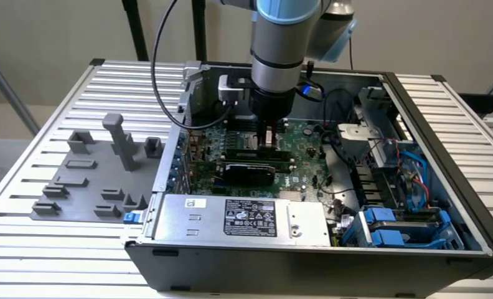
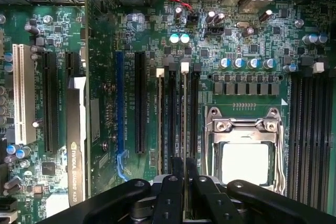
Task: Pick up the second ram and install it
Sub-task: 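Press down the second ram until it locks into place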
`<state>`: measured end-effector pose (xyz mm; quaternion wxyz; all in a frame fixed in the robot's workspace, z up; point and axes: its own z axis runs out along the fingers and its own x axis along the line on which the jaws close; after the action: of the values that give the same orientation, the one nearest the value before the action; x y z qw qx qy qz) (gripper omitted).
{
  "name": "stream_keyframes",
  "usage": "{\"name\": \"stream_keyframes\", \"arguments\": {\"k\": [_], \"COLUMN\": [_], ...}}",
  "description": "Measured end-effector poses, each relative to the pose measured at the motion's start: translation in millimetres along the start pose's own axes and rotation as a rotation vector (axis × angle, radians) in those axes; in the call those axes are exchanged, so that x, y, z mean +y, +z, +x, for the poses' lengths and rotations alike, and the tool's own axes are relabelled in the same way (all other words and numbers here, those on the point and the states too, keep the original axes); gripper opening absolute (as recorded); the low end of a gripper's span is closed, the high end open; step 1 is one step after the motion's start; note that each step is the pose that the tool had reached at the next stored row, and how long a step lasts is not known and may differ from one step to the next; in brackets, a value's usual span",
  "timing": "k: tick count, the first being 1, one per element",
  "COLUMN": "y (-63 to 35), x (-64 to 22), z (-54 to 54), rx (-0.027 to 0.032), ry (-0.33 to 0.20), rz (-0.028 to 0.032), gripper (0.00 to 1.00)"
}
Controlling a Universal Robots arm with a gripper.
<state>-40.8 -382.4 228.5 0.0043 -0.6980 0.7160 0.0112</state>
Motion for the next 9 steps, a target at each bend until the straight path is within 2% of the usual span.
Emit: {"name": "stream_keyframes", "arguments": {"k": [9], "y": [1.1], "x": [0.4], "z": [-1.1], "rx": [0.0002], "ry": [0.000], "rz": [-0.0001], "gripper": [0.00]}}
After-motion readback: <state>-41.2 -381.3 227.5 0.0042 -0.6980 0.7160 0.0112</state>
